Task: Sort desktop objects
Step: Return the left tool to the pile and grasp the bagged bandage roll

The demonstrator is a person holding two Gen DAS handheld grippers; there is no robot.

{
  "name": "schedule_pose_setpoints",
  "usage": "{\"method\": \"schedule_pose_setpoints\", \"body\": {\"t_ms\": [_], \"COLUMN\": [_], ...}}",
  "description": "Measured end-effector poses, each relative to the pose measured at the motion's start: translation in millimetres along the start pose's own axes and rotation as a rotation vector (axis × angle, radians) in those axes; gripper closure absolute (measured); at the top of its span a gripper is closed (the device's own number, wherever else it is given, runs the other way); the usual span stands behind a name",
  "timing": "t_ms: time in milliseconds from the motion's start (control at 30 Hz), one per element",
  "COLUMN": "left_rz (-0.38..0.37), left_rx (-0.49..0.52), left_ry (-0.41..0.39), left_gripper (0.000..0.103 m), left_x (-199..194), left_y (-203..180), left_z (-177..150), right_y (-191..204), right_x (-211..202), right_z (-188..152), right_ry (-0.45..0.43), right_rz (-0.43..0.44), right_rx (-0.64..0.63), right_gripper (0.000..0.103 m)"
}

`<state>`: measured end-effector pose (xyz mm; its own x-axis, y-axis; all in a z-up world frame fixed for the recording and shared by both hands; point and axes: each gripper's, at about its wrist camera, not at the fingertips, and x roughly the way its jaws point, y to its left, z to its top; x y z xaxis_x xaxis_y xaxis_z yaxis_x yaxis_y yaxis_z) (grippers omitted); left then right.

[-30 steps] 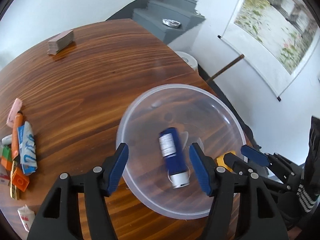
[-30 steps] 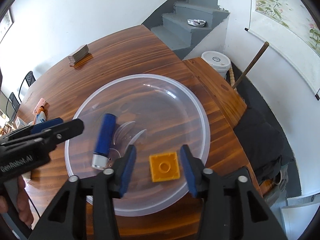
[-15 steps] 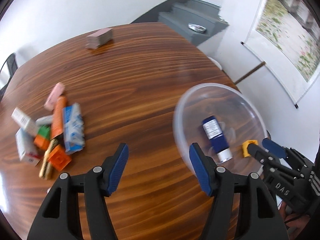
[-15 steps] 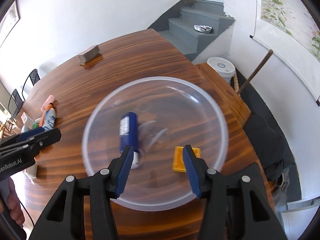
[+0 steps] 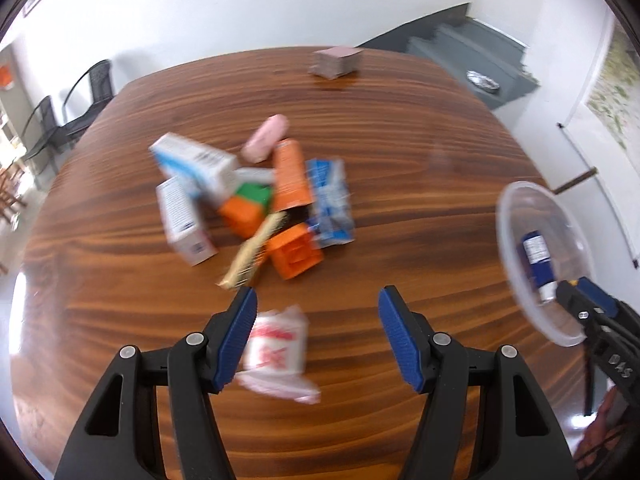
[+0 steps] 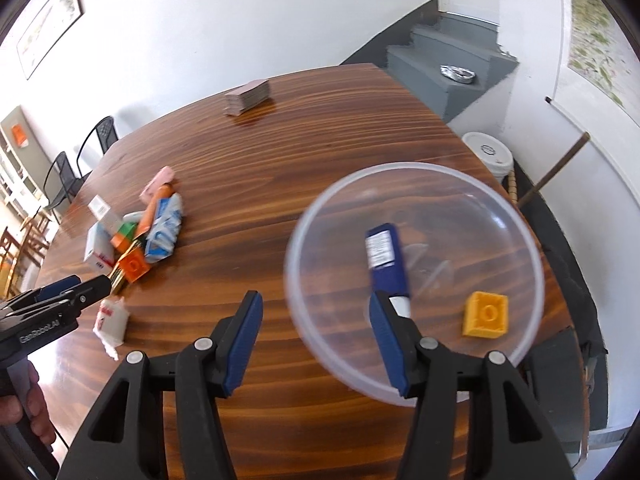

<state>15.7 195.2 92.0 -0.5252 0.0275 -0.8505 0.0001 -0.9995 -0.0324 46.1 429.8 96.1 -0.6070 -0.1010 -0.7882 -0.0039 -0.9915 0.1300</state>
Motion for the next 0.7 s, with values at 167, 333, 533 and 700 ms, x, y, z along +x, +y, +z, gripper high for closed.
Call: {"method": "schedule_pose_setpoints", "body": {"t_ms": [167,333,533,700], "left_rz": [0.023,0.022,-0.044,-0.057], "left_rx": [-0.029,-0.008,0.007,0.045], "left_ry": [0.031,0.058,0.077,0.103], "left_gripper": [0.036,0.036,0.036,0.036], "left_x": [9,21,33,42], "left_y": [26,33,33,29], "left_z": [-12,-18,-23,-27], "right_y": [22,40,55,66], "right_x": [1,2,3,6], "right_z": [-5,-11,-15,-16], "right_ry": [0.014,0.034,0.049,0.06], "right_rz": [0.018,0.024,0.012,0.002], "right_rx": [-0.028,-0.042,-0.049,-0.052], "right_gripper": [0.043,0.043,0.043,0.043]}}
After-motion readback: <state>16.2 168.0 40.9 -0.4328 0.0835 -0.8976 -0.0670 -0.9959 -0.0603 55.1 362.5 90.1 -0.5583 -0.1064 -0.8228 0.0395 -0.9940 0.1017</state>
